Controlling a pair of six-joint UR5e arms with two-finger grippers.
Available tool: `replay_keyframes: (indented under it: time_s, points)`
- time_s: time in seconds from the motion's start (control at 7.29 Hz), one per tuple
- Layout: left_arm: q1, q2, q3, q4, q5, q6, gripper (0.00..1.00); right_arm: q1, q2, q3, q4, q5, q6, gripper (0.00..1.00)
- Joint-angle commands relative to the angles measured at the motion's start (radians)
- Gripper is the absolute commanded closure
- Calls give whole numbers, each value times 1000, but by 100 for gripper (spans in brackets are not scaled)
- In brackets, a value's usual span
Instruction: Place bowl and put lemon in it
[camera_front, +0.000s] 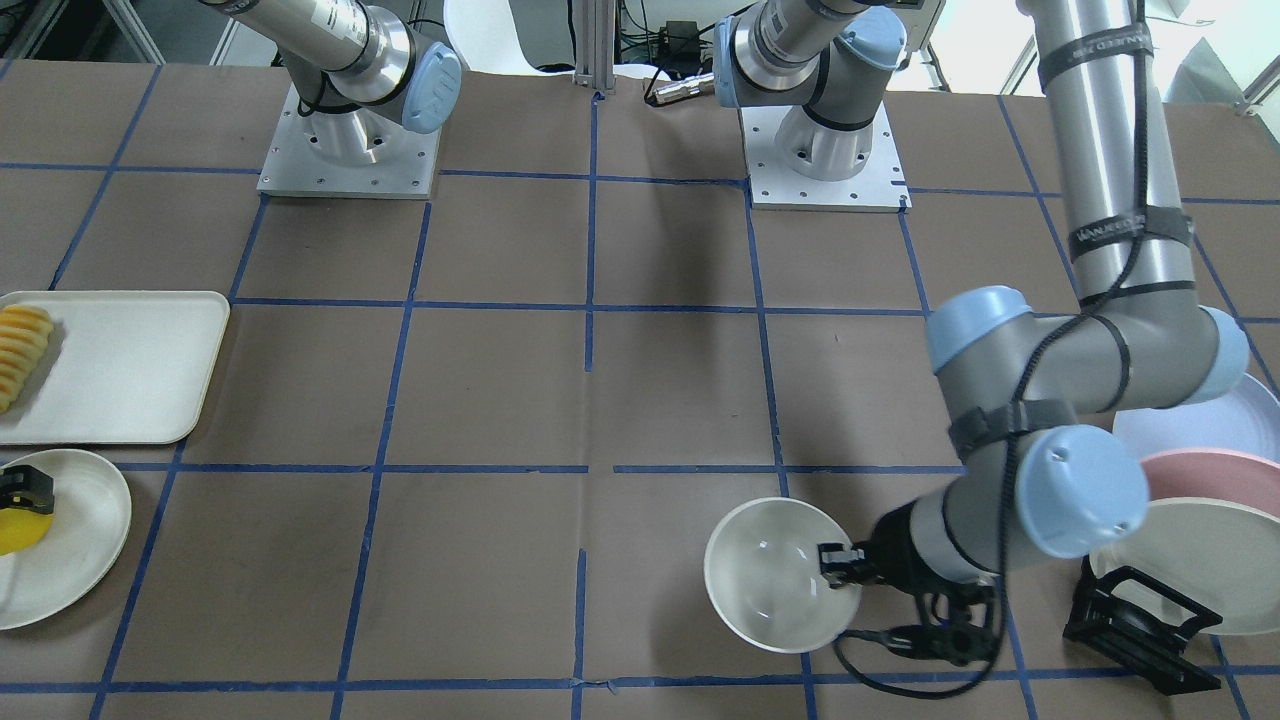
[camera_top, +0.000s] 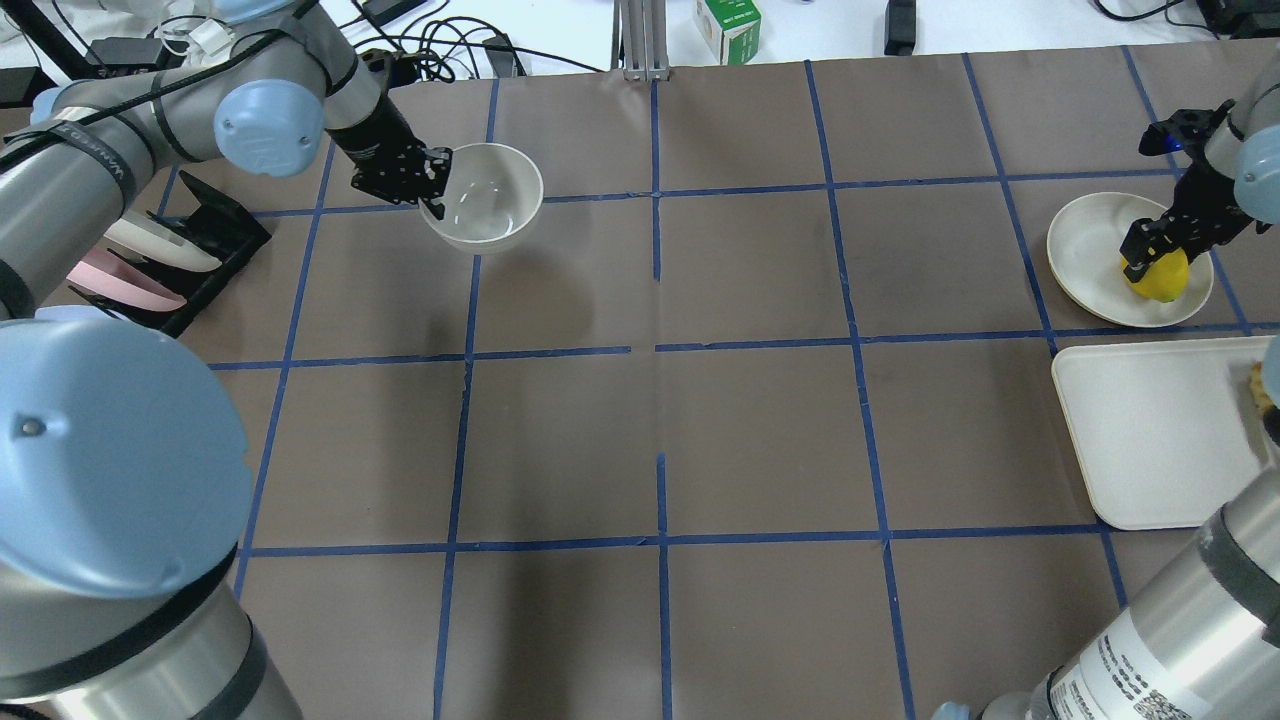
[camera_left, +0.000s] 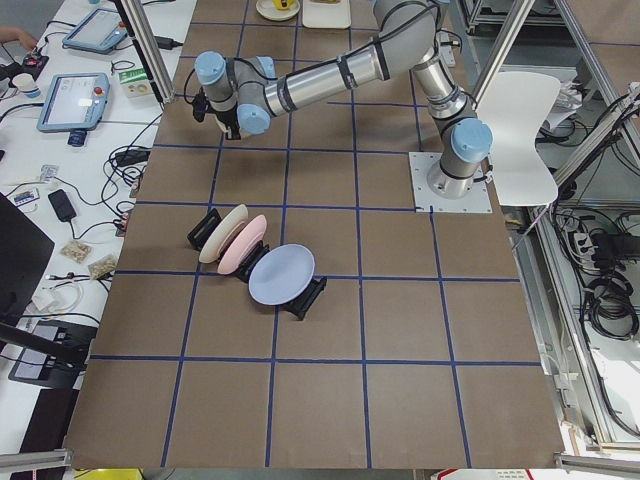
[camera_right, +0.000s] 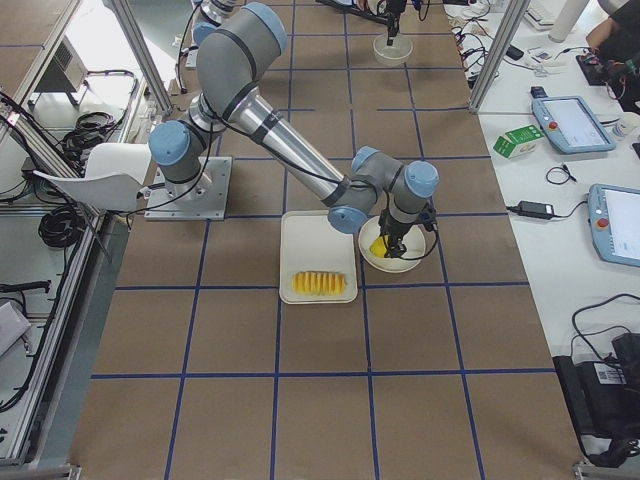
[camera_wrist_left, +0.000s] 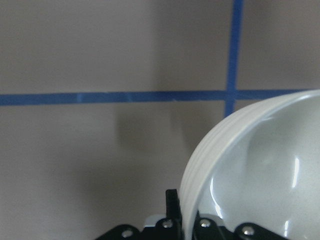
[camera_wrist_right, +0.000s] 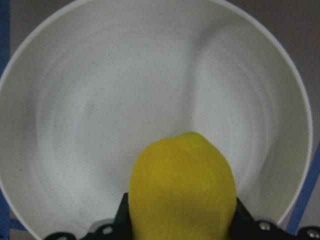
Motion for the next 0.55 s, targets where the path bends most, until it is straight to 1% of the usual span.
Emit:
replay_keyframes:
  time_s: [0.0,0.14,0.27,0.41]
  points:
    - [-154,77,-140,-3,-37,-111,100,9,-78,-31,135,-4,50,73]
    - [-168,128,-235,25,-37,-125,100,17,-140,-33,178,7,86,73]
    - [-186,142,-307,175,-37,-206,100,49,-178,-30,197,8,107,73]
    - [-215,128,-345,270,-34,-239,100,99,-204,-25,223,8,197,73]
